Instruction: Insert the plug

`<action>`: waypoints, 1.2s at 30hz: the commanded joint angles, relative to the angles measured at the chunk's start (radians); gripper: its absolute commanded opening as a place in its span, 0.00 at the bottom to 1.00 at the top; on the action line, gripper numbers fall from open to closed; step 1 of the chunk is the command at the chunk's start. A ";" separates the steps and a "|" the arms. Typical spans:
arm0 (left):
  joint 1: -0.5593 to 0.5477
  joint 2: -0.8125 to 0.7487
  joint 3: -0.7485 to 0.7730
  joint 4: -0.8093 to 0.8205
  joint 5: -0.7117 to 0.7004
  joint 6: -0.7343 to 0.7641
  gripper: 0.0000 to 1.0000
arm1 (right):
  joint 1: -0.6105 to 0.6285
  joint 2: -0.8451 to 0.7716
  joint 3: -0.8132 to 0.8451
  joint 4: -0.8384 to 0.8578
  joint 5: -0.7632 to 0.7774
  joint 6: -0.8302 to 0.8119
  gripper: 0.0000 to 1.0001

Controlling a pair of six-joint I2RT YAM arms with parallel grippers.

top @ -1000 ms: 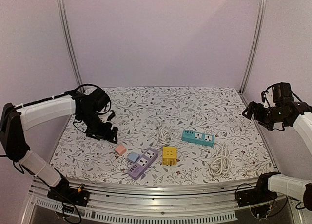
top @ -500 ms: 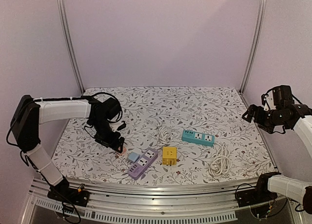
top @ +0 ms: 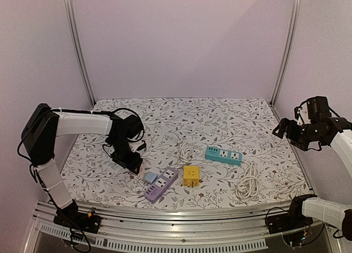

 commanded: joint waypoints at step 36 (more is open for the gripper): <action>-0.042 -0.133 -0.161 0.250 0.012 0.005 0.19 | -0.003 -0.024 -0.039 -0.030 -0.012 0.048 0.99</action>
